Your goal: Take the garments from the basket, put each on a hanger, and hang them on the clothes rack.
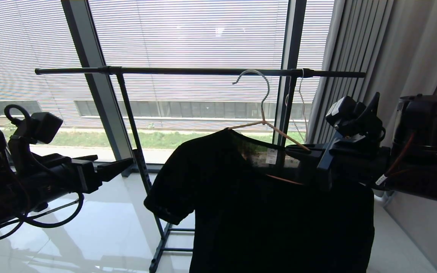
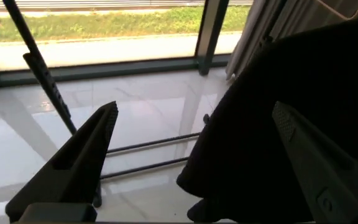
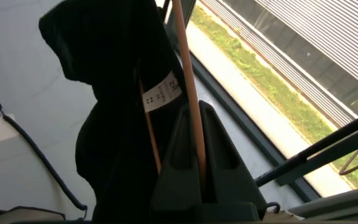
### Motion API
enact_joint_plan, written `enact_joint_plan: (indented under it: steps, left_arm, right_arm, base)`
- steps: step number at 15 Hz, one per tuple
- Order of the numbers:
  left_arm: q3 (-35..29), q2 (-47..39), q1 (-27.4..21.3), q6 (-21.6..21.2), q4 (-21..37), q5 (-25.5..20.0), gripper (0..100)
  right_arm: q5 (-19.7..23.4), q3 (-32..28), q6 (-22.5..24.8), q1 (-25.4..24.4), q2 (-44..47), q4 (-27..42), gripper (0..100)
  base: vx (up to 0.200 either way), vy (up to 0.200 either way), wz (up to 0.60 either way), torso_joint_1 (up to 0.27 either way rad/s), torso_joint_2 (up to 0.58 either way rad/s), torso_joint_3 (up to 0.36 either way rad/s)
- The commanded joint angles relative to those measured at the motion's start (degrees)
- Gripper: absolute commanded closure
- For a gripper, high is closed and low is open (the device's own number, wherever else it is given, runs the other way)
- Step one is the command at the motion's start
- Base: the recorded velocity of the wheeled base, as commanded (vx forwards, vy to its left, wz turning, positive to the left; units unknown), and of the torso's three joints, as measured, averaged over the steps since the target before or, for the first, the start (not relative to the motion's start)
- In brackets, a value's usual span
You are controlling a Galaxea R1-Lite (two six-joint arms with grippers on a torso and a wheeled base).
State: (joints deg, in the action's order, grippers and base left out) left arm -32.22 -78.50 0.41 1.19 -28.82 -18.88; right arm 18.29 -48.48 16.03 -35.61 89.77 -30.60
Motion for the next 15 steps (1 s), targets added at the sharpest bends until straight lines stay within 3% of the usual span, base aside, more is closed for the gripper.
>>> enact_joint_plan:
  steps: [1,3,4,5,7,9,10,15]
  left_arm:
    - [0.05,7.22,-1.38,3.73,3.68,7.46,0]
    - [1.28,7.22,-3.23,5.13,3.68,20.64,0]
    - [3.30,7.74,-6.04,4.87,3.68,33.91,0]
    - [5.50,9.68,-9.82,4.69,3.86,40.42,0]
    - [11.65,13.63,-19.05,4.61,3.95,46.74,0]
    - [14.38,13.37,-23.27,4.87,3.95,57.03,0]
    - [14.82,12.84,-23.27,4.78,3.95,60.54,0]
    - [13.59,13.02,-23.18,4.34,3.86,60.81,0]
  right_arm:
    - [-0.09,0.23,-0.03,0.10,-0.30,-0.08,100]
    - [-0.62,0.41,-0.03,0.10,-0.91,-0.08,100]
    - [-3.17,0.93,-0.56,0.10,-0.83,0.10,100]
    - [-5.63,1.46,-1.44,0.01,-0.74,0.28,100]
    - [-10.38,1.28,-3.64,0.01,-0.83,5.02,100]
    - [-15.56,0.85,-7.68,-0.07,-0.83,7.66,100]
    - [-17.41,0.85,-10.14,-0.34,-0.74,7.75,100]
    - [-19.52,0.85,-11.90,-0.34,-0.91,7.92,100]
  base:
    - [0.000,0.000,0.00,0.000,0.00,0.000]
    - [0.000,0.000,0.00,0.000,0.00,0.000]
    - [0.000,0.000,0.00,0.000,0.00,0.000]
    - [0.000,0.000,0.00,0.000,0.00,0.000]
    - [0.000,0.000,0.00,0.000,0.00,0.000]
    - [0.000,0.000,0.00,0.000,0.00,0.000]
    - [0.000,0.000,0.00,0.000,0.00,0.000]
    - [0.000,0.000,0.00,0.000,0.00,0.000]
